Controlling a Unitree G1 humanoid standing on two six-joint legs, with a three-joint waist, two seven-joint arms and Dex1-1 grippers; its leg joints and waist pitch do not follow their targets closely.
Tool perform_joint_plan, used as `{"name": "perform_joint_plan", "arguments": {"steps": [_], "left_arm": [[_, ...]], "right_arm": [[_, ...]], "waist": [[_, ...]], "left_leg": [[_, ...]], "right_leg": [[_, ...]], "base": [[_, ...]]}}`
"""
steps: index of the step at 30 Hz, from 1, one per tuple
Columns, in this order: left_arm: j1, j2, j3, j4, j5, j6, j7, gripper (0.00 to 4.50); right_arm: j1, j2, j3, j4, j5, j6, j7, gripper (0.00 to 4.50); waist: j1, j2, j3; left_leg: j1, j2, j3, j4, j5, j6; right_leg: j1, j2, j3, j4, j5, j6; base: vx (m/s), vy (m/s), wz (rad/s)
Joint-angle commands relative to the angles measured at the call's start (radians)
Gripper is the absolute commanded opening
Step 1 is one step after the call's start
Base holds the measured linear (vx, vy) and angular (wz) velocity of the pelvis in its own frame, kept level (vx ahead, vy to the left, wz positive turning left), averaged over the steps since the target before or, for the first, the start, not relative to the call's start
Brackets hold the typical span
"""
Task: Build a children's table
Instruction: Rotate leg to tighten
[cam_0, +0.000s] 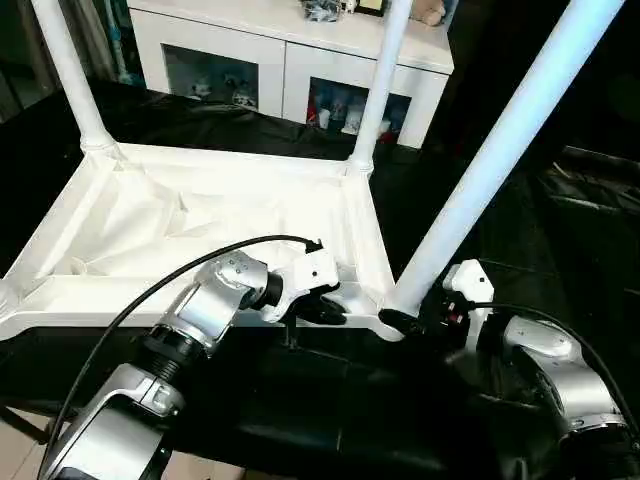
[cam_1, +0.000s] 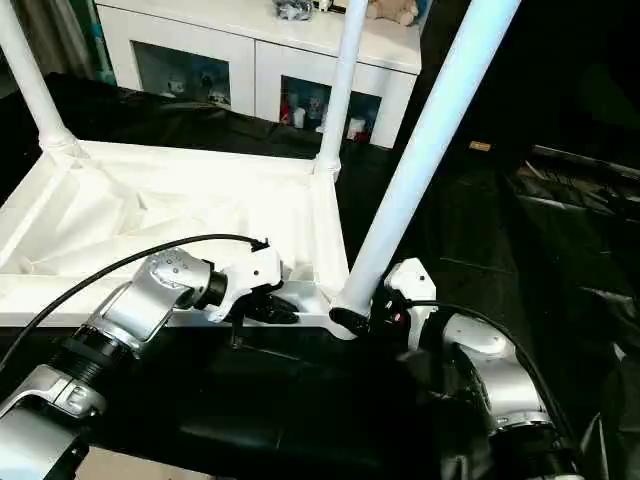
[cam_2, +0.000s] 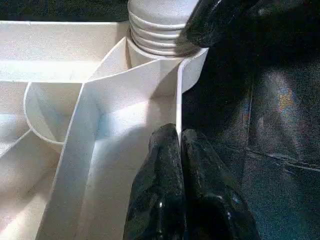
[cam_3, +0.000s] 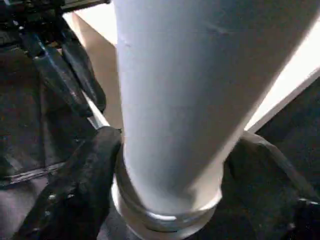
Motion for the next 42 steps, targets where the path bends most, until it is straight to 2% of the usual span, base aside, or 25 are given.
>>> {"name": "perform_joint_plan", "arguments": {"steps": [1,3,8,11,13,16,17,18,20,22,23,25,26,27,28,29,30,31,33,34,37,38,39,40,42], "left_arm": [[0.044,0.025,-0.065,0.065,0.040,0.046,-0.028,0.00],[0.040,0.028,-0.064,0.070,0.040,0.044,-0.031,0.00],[0.036,0.027,-0.054,0.079,0.028,0.042,-0.029,0.00],[0.034,-0.009,-0.026,0.094,0.010,0.056,0.019,0.00],[0.029,-0.037,-0.014,0.115,0.013,0.065,0.074,0.00],[0.018,-0.068,-0.007,0.150,0.025,0.085,0.135,0.00],[0.006,-0.092,0.002,0.179,0.029,0.095,0.185,0.00],[-0.020,-0.133,0.016,0.229,0.036,0.116,0.264,0.00],[-0.044,-0.167,0.025,0.272,0.041,0.128,0.327,0.00],[-0.073,-0.204,0.036,0.332,0.044,0.124,0.388,0.00],[-0.091,-0.225,0.038,0.370,0.051,0.112,0.428,0.00],[-0.104,-0.243,0.038,0.400,0.055,0.100,0.452,0.00],[-0.112,-0.255,0.033,0.422,0.061,0.095,0.465,0.00],[-0.112,-0.255,0.033,0.422,0.061,0.095,0.465,0.00],[-0.119,-0.265,0.026,0.446,0.070,0.090,0.475,0.00],[-0.120,-0.267,0.024,0.452,0.073,0.090,0.477,0.00],[-0.122,-0.268,0.020,0.459,0.076,0.090,0.477,0.00],[-0.124,-0.266,0.017,0.466,0.080,0.090,0.476,0.00],[-0.129,-0.260,0.013,0.484,0.086,0.076,0.474,0.00],[-0.131,-0.256,0.011,0.489,0.088,0.070,0.471,0.00],[-0.139,-0.239,0.000,0.502,0.092,0.021,0.432,0.00],[-0.136,-0.210,-0.016,0.491,0.089,-0.045,0.351,0.00],[-0.136,-0.210,-0.016,0.491,0.089,-0.045,0.351,0.00],[-0.136,-0.205,-0.017,0.489,0.087,-0.057,0.333,0.00],[-0.132,-0.181,-0.025,0.473,0.086,-0.086,0.287,0.00]], "right_arm": [[-0.016,-0.006,-0.007,0.018,0.003,-0.012,0.003,3.22],[-0.016,-0.008,-0.007,0.022,0.003,-0.015,0.007,2.88],[-0.020,-0.008,-0.008,0.041,-0.002,-0.026,0.011,2.63],[-0.022,0.016,-0.031,0.068,-0.010,-0.025,-0.048,2.62],[-0.030,0.044,-0.054,0.109,-0.024,-0.033,-0.132,2.61],[-0.034,0.082,-0.074,0.152,-0.041,-0.046,-0.232,2.61],[-0.035,0.108,-0.082,0.171,-0.053,-0.049,-0.296,2.61],[-0.034,0.158,-0.093,0.194,-0.073,-0.039,-0.413,2.61],[-0.035,0.200,-0.099,0.211,-0.095,-0.028,-0.515,2.60],[-0.046,0.251,-0.107,0.235,-0.115,-0.009,-0.630,2.60],[-0.059,0.286,-0.114,0.253,-0.119,0.000,-0.697,2.60],[-0.075,0.315,-0.116,0.267,-0.120,0.000,-0.737,2.60],[-0.089,0.332,-0.107,0.275,-0.129,-0.007,-0.753,2.60],[-0.089,0.332,-0.107,0.275,-0.129,-0.007,-0.753,2.60],[-0.102,0.350,-0.101,0.276,-0.133,-0.012,-0.755,2.60],[-0.106,0.357,-0.102,0.274,-0.129,-0.011,-0.751,2.60],[-0.107,0.359,-0.095,0.270,-0.133,-0.015,-0.743,2.60],[-0.104,0.356,-0.083,0.260,-0.140,-0.024,-0.724,2.60],[-0.093,0.348,-0.079,0.238,-0.125,-0.043,-0.678,2.60],[-0.088,0.344,-0.081,0.229,-0.113,-0.051,-0.654,3.15],[-0.073,0.314,-0.093,0.188,-0.089,-0.055,-0.610,3.29],[-0.060,0.251,-0.106,0.133,-0.051,-0.019,-0.519,3.47],[-0.060,0.251,-0.106,0.132,-0.051,-0.019,-0.519,3.57],[-0.058,0.239,-0.108,0.123,-0.045,-0.010,-0.499,3.64],[-0.039,0.180,-0.098,0.084,-0.032,0.006,-0.407,3.78]], "waist": [[0.011,-0.001,-0.047],[0.011,-0.002,-0.047],[0.011,-0.003,-0.047],[0.010,-0.002,-0.046],[0.008,-0.003,-0.042],[0.001,0.000,-0.038],[-0.002,-0.002,-0.037],[-0.003,0.002,-0.035],[-0.008,0.003,-0.034],[-0.010,0.004,-0.033],[-0.016,0.013,-0.033],[-0.022,0.015,-0.031],[-0.026,0.030,-0.029],[-0.026,0.030,-0.029],[-0.032,0.024,-0.032],[-0.033,0.030,-0.032],[-0.032,0.042,-0.028],[-0.035,0.037,-0.028],[-0.037,0.037,-0.026],[-0.035,0.036,-0.028],[-0.029,0.032,-0.032],[-0.028,0.032,-0.035],[-0.028,0.032,-0.035],[-0.027,0.031,-0.040],[-0.023,0.026,-0.035]], "left_leg": [[0.006,0.016,-0.006,-0.062,-0.256,0.058],[0.006,0.016,-0.005,-0.062,-0.254,0.059],[0.005,0.016,-0.005,-0.062,-0.258,0.058],[0.007,0.016,-0.005,-0.063,-0.268,0.054],[0.008,0.015,-0.005,-0.066,-0.303,0.041],[0.011,0.014,-0.015,-0.073,-0.393,-0.001],[0.010,0.014,-0.017,-0.073,-0.416,-0.012],[0.014,0.014,-0.019,-0.075,-0.446,-0.021],[0.021,0.010,-0.024,-0.073,-0.505,-0.035],[0.020,0.009,-0.029,-0.075,-0.533,-0.035],[0.028,0.008,-0.036,-0.079,-0.567,-0.043],[0.027,0.006,-0.041,-0.080,-0.602,-0.044],[0.039,0.007,-0.048,-0.083,-0.654,-0.040],[0.039,0.007,-0.048,-0.083,-0.654,-0.040],[0.030,0.009,-0.053,-0.087,-0.647,-0.036],[0.032,0.010,-0.054,-0.090,-0.660,-0.037],[0.038,0.011,-0.055,-0.094,-0.674,-0.036],[0.041,0.011,-0.054,-0.092,-0.679,-0.034],[0.043,0.010,-0.053,-0.091,-0.687,-0.029],[0.041,0.011,-0.053,-0.091,-0.673,-0.025],[0.029,0.012,-0.051,-0.096,-0.632,-0.018],[0.016,0.014,-0.052,-0.101,-0.590,-0.011],[0.016,0.014,-0.052,-0.101,-0.590,-0.011],[0.008,0.017,-0.050,-0.102,-0.539,-0.004],[0.011,0.016,-0.039,-0.098,-0.518,0.011]], "right_leg": [[0.043,-0.025,0.012,-0.061,-0.174,-0.221],[0.044,-0.025,0.012,-0.060,-0.172,-0.223],[0.044,-0.025,0.012,-0.061,-0.178,-0.224],[0.042,-0.025,0.012,-0.063,-0.190,-0.223],[0.037,-0.026,0.011,-0.069,-0.249,-0.212],[0.029,-0.028,0.008,-0.084,-0.407,-0.164],[0.026,-0.027,0.007,-0.087,-0.436,-0.148],[0.020,-0.028,0.007,-0.092,-0.463,-0.139],[0.012,-0.026,0.002,-0.100,-0.529,-0.117],[0.013,-0.027,-0.002,-0.108,-0.568,-0.091],[0.008,-0.026,-0.008,-0.116,-0.573,-0.088],[0.010,-0.024,-0.016,-0.124,-0.591,-0.077],[0.011,-0.027,-0.031,-0.137,-0.597,-0.075],[0.011,-0.027,-0.031,-0.137,-0.597,-0.075],[0.026,-0.031,-0.039,-0.136,-0.574,-0.076],[0.025,-0.033,-0.042,-0.142,-0.561,-0.081],[0.023,-0.034,-0.043,-0.144,-0.546,-0.095],[0.021,-0.034,-0.044,-0.148,-0.540,-0.097],[0.022,-0.038,-0.047,-0.150,-0.547,-0.103],[0.026,-0.041,-0.047,-0.148,-0.539,-0.106],[0.034,-0.047,-0.043,-0.139,-0.492,-0.117],[0.046,-0.048,-0.040,-0.130,-0.455,-0.124],[0.046,-0.048,-0.040,-0.130,-0.455,-0.124],[0.053,-0.049,-0.035,-0.118,-0.387,-0.142],[0.046,-0.049,-0.031,-0.119,-0.376,-0.159]], "base": [[0.000,0.000,0.00],[0.000,0.000,0.00],[0.000,0.000,0.00],[0.000,0.000,0.00],[0.000,0.000,0.00],[0.000,0.000,0.00],[0.000,0.000,0.00],[0.000,0.000,0.00],[0.000,0.000,0.00],[0.000,0.000,0.00],[0.000,0.000,0.00],[0.000,0.000,0.00],[0.000,0.000,0.00],[0.000,0.000,0.00],[0.000,0.000,0.00],[0.000,0.000,0.00],[0.000,0.000,0.00],[0.000,0.000,0.00],[0.000,0.000,0.00],[0.000,0.000,0.00],[0.000,0.000,0.00],[0.000,0.000,0.00],[0.000,0.000,0.00],[0.000,0.000,0.00],[0.000,0.000,0.00]]}}
